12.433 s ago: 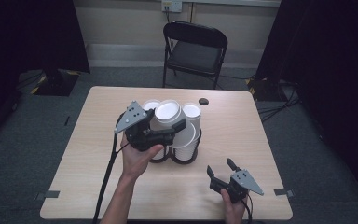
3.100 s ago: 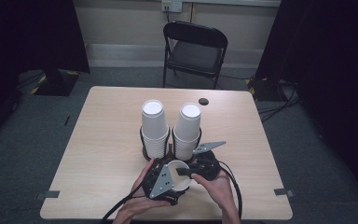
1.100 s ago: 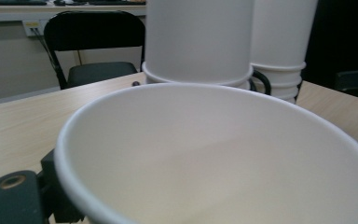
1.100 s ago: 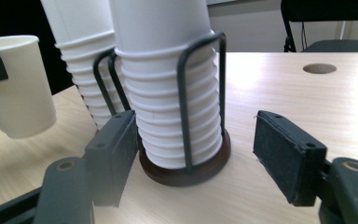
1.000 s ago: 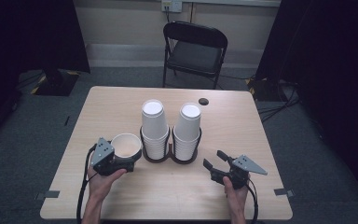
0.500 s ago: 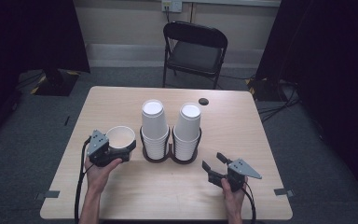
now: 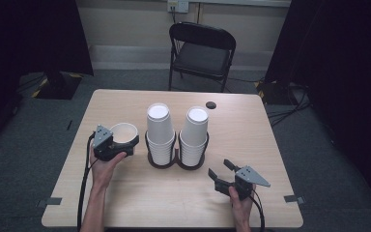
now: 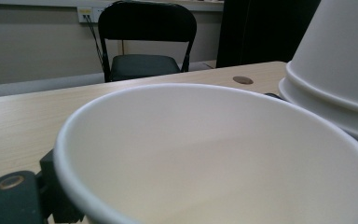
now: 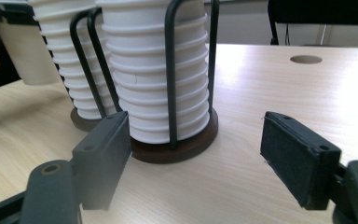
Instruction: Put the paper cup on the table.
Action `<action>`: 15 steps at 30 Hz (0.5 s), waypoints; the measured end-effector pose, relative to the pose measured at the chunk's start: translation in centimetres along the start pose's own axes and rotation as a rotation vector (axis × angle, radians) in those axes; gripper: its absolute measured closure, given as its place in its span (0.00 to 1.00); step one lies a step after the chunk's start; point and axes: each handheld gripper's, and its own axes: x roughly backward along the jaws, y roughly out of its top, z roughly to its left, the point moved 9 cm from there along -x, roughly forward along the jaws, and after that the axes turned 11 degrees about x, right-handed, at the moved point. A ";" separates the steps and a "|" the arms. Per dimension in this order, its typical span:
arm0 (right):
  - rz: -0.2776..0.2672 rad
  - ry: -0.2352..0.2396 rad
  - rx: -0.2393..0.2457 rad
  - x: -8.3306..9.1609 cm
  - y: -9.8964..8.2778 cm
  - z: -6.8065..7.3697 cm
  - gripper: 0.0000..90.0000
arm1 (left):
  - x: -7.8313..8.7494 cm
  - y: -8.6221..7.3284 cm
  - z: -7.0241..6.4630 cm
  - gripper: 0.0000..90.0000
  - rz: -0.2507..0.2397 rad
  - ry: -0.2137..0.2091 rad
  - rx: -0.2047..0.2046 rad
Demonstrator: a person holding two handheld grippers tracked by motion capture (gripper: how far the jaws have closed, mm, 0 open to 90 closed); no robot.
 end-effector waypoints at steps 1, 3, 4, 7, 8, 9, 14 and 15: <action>0.000 0.000 0.000 0.0 0.0 0.0 0.26 | 0.0 0.0 0.0 0.10 0.000 0.000 0.000; -0.002 -0.001 -0.001 0.1 0.0 0.0 0.26 | -0.4 -0.1 0.2 0.10 -0.001 -0.005 0.003; 0.003 0.027 0.004 0.1 0.0 0.3 0.26 | -0.8 -0.1 0.2 0.10 -0.010 -0.022 0.028; 0.011 0.046 0.006 0.0 -0.1 0.4 0.25 | -1.2 -0.1 0.0 0.10 -0.015 -0.024 0.014; 0.012 0.044 0.003 0.0 -0.1 0.4 0.25 | -1.4 -0.1 0.0 0.10 -0.008 -0.012 0.001; 0.012 0.045 0.001 0.0 -0.1 0.4 0.25 | -1.6 -0.2 0.1 0.10 -0.005 -0.009 -0.003; 0.012 0.040 0.002 0.0 -0.1 0.4 0.24 | -2.1 -1.2 0.9 0.09 0.024 -0.006 0.023; 0.012 0.040 0.002 0.0 -0.1 0.4 0.24 | -2.1 -1.2 0.9 0.09 0.024 -0.006 0.023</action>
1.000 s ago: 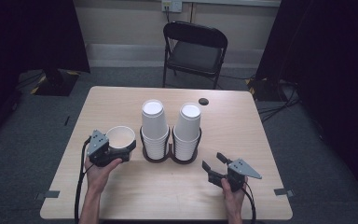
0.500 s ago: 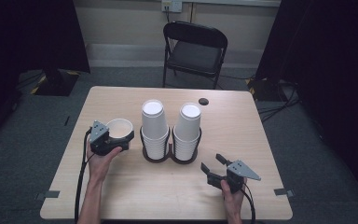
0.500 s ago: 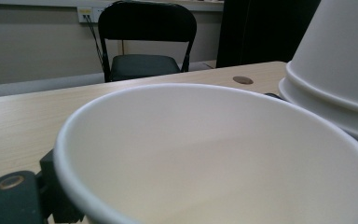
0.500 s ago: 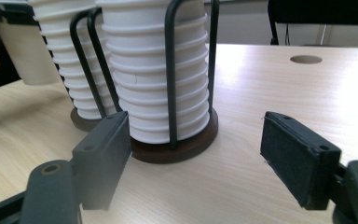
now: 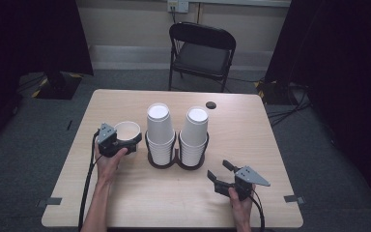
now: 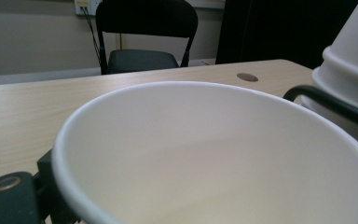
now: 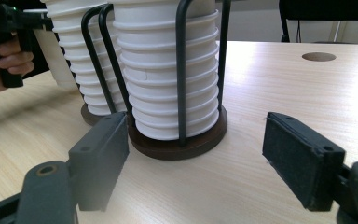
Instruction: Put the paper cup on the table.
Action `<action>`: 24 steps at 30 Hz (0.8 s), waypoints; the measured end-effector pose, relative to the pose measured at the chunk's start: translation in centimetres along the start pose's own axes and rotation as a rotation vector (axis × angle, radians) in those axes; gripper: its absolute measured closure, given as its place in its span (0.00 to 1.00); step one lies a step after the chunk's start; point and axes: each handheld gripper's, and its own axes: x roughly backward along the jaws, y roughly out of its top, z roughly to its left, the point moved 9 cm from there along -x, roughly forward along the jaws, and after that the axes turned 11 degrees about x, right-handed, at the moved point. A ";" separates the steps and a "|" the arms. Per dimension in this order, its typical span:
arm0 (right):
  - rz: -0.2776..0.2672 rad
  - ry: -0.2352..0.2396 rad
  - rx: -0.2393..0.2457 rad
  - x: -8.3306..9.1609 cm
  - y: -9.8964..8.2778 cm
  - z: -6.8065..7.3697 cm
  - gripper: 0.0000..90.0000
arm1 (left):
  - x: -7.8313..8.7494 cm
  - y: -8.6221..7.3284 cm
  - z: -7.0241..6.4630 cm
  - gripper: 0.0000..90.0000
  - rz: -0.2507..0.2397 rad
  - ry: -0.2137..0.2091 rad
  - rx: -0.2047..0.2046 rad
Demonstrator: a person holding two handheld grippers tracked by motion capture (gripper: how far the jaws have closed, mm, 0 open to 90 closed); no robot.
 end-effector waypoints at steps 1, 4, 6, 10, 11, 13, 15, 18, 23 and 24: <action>0.001 0.002 -0.003 0.0 0.0 0.0 0.24 | 0.0 -0.1 0.0 0.09 -0.002 -0.009 -0.006; 0.001 0.004 -0.003 0.0 0.0 0.0 0.24 | -0.2 -0.4 0.0 0.09 0.008 -0.005 -0.013; 0.000 0.005 0.001 0.0 0.0 0.0 0.24 | -0.3 -0.6 -0.1 0.09 0.015 0.003 -0.024; 0.002 0.009 0.000 0.0 0.0 0.1 0.24 | -0.2 -1.2 -0.1 0.09 0.042 0.010 -0.032; 0.001 0.016 0.010 0.0 0.0 0.2 0.24 | -0.2 -1.2 -0.1 0.09 0.047 0.016 -0.035; 0.003 0.018 0.018 0.0 0.0 0.3 0.24 | -0.1 -1.3 -0.1 0.09 0.044 0.020 -0.032; 0.002 0.019 0.015 0.0 0.0 0.3 0.24 | 0.0 -1.3 -0.1 0.09 0.042 0.021 -0.036; 0.002 0.022 0.010 0.0 0.0 0.2 0.24 | 0.2 -1.6 -0.1 0.09 0.040 0.022 -0.035; 0.002 0.025 0.011 0.0 0.0 0.2 0.24 | 0.3 -2.4 0.2 0.10 0.077 0.037 -0.042; 0.002 0.025 0.011 0.0 0.0 0.2 0.24 | 0.3 -2.4 0.2 0.11 0.077 0.037 -0.042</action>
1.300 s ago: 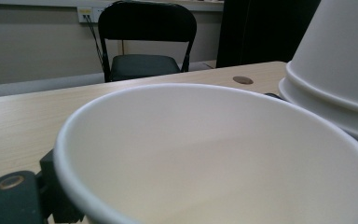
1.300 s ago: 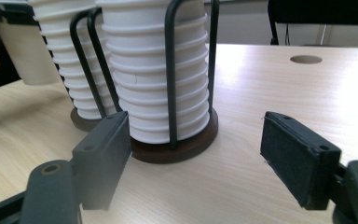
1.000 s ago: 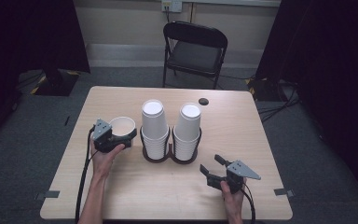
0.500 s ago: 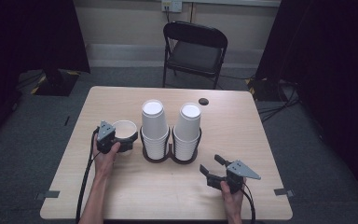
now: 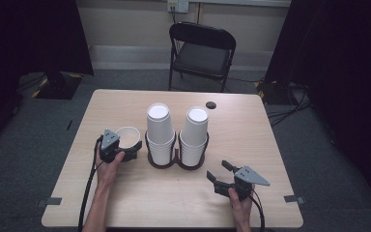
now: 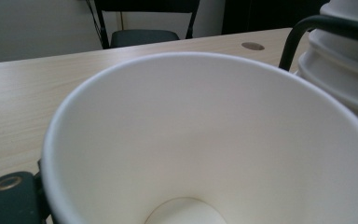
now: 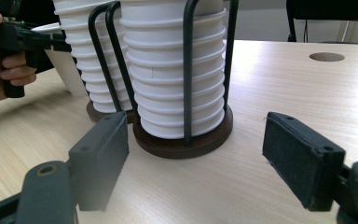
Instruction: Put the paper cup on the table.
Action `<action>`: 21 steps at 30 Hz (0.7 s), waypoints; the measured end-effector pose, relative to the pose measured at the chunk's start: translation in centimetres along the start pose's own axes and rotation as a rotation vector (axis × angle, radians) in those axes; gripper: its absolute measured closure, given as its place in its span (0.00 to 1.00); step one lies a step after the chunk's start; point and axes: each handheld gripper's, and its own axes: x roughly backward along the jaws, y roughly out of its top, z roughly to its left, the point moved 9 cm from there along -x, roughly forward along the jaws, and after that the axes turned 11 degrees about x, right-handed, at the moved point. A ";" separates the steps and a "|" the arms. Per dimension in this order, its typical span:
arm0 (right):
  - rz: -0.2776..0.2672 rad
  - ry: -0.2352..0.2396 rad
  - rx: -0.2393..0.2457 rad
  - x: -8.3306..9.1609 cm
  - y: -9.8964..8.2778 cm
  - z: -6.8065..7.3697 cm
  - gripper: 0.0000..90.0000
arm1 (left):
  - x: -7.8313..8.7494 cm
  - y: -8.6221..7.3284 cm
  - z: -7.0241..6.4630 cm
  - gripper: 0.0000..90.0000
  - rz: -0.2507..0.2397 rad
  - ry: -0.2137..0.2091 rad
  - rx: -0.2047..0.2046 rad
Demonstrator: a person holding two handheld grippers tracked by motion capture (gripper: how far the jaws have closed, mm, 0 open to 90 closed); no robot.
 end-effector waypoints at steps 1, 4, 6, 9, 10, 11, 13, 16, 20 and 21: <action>0.001 0.000 -0.002 0.0 0.0 0.0 0.24 | -0.1 -0.1 0.0 0.11 0.002 0.005 0.003; 0.002 -0.001 -0.003 0.0 0.0 0.0 0.24 | -0.2 -0.5 0.2 0.12 0.027 0.007 0.001; 0.007 -0.001 -0.007 -0.1 0.0 0.0 0.24 | -0.4 -0.8 0.3 0.13 0.048 0.012 0.010; 0.008 0.001 -0.007 -0.1 0.0 0.0 0.24 | -0.6 -1.3 0.4 0.15 0.072 0.020 0.020; 0.008 0.001 -0.007 -0.1 0.0 0.0 0.24 | -0.6 -1.5 0.4 0.15 0.085 0.028 0.013; 0.008 0.001 -0.009 -0.1 -0.1 0.0 0.24 | -0.6 -1.7 0.5 0.15 0.096 0.041 0.002; 0.007 0.000 -0.009 -0.1 -0.1 -0.1 0.24 | -0.6 -1.8 0.6 0.16 0.111 0.045 0.003; 0.007 -0.001 -0.013 0.0 -0.1 -0.1 0.24 | -0.2 -1.9 0.6 0.16 0.110 0.067 0.002; 0.006 -0.003 -0.013 0.0 0.0 -0.1 0.24 | 0.2 -2.2 0.7 0.17 0.124 0.104 -0.010; 0.006 -0.002 -0.013 0.0 -0.1 -0.1 0.24 | 0.3 -2.3 0.7 0.17 0.128 0.103 -0.006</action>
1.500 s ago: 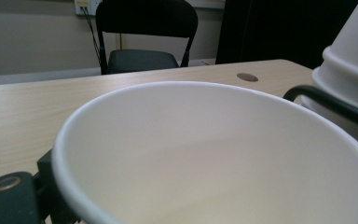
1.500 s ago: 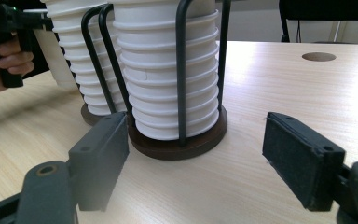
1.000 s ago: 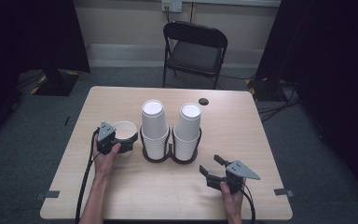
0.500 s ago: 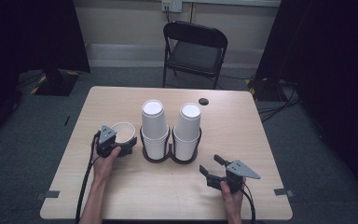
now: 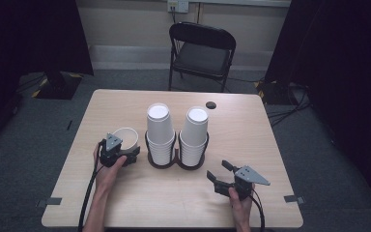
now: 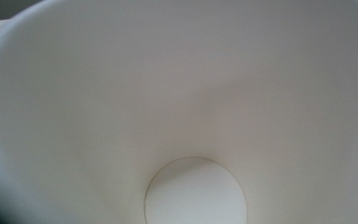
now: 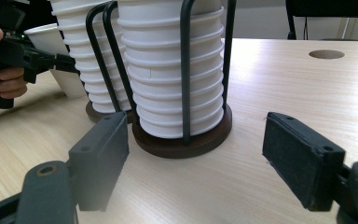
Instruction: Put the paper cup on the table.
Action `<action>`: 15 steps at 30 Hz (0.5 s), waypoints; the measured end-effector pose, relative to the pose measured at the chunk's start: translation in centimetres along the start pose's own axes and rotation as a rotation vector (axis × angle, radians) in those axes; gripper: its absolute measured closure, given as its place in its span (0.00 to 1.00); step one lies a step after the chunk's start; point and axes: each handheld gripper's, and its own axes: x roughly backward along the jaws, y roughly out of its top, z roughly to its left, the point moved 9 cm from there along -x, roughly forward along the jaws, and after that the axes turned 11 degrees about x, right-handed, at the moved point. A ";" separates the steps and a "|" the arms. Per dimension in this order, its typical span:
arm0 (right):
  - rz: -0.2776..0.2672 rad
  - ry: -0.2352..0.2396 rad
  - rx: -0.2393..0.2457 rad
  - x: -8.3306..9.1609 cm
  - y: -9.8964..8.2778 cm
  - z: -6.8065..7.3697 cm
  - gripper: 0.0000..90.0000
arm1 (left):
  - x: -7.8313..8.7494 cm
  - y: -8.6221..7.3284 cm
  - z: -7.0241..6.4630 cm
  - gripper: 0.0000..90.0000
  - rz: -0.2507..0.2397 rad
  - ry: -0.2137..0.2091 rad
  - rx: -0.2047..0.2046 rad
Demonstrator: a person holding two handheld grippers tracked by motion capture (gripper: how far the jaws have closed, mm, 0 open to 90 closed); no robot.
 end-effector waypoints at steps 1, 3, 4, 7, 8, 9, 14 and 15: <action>0.000 0.000 0.000 0.0 0.0 0.0 0.24 | 0.0 -0.1 0.1 0.17 0.007 0.003 0.002; -0.001 -0.001 0.003 0.0 0.0 0.0 0.24 | 0.0 -0.3 0.0 0.17 0.008 0.006 0.022; 0.001 -0.002 0.001 0.0 0.0 0.0 0.24 | 0.1 -0.6 0.3 0.17 0.027 0.013 0.004; 0.001 -0.001 0.000 0.0 0.0 0.0 0.24 | 0.2 -0.9 0.4 0.17 0.032 0.019 0.003; 0.000 0.000 0.002 0.0 0.0 0.0 0.24 | 0.4 -0.8 0.3 0.17 0.015 0.023 -0.004; -0.001 0.000 0.003 0.0 0.0 0.0 0.24 | 0.7 -0.8 0.3 0.17 0.004 0.024 -0.003; -0.001 -0.004 0.003 0.0 0.0 0.0 0.24 | 1.4 -1.0 0.1 0.16 -0.007 0.053 -0.025; 0.000 -0.003 0.007 0.0 0.0 0.1 0.24 | 1.4 -1.1 0.0 0.17 0.002 0.056 -0.022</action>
